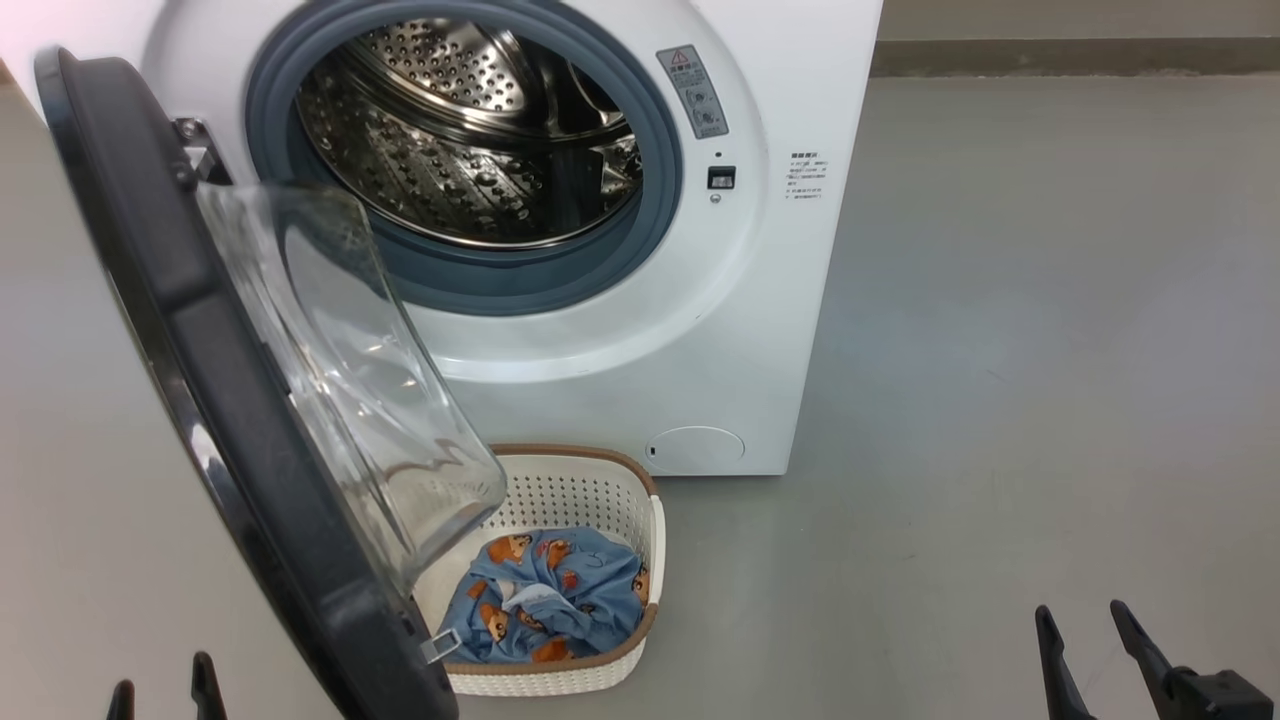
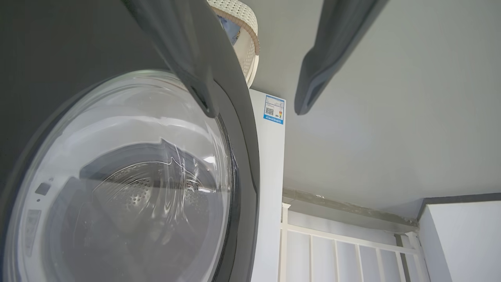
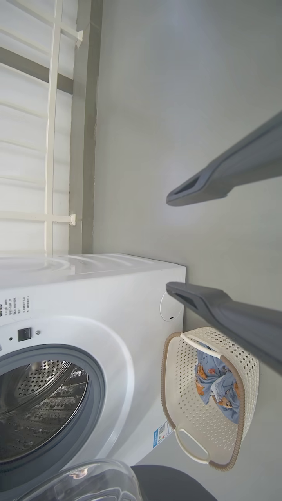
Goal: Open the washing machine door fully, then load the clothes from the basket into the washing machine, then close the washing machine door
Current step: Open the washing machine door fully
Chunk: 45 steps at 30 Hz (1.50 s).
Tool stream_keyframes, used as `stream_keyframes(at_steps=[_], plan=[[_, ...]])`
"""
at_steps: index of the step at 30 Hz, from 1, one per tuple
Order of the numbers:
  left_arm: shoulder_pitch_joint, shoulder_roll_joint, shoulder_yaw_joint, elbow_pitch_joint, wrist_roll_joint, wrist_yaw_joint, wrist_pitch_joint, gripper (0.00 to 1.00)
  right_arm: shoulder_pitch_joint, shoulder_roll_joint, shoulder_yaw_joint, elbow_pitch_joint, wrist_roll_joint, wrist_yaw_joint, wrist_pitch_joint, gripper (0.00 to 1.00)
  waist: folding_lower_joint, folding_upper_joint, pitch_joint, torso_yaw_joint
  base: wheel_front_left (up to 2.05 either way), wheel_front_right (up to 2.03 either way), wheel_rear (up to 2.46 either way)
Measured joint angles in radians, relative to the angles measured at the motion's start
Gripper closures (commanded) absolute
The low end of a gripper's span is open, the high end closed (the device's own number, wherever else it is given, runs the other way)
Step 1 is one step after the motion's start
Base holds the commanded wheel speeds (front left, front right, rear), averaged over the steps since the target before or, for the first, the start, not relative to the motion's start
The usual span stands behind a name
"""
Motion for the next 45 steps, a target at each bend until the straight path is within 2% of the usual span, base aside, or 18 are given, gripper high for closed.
stream_keyframes(at_steps=[38,39,40,45], plan=[[0.015,0.000,-0.006,0.001,-0.002,0.002,0.000,0.00,0.006,0.015,0.011,-0.011,-0.013,0.000,0.000,0.00,0.0001,0.0000,-0.014,0.006,0.00,0.00,0.00],[0.015,0.000,-0.007,0.001,-0.001,0.002,0.000,0.55,0.006,0.015,0.011,-0.012,-0.013,0.000,0.000,0.00,0.0000,0.0000,-0.014,0.007,0.00,0.00,0.00],[0.015,0.000,-0.007,0.001,-0.001,0.002,0.000,1.00,0.006,0.015,0.011,-0.014,-0.013,0.000,0.000,0.00,0.0001,0.0000,-0.013,0.008,0.00,0.00,0.00],[0.015,0.000,-0.004,0.006,-0.001,0.001,0.000,1.00,0.006,0.015,0.011,-0.019,-0.013,0.000,0.000,0.00,0.0001,0.0000,-0.010,0.010,0.00,0.00,0.00]])
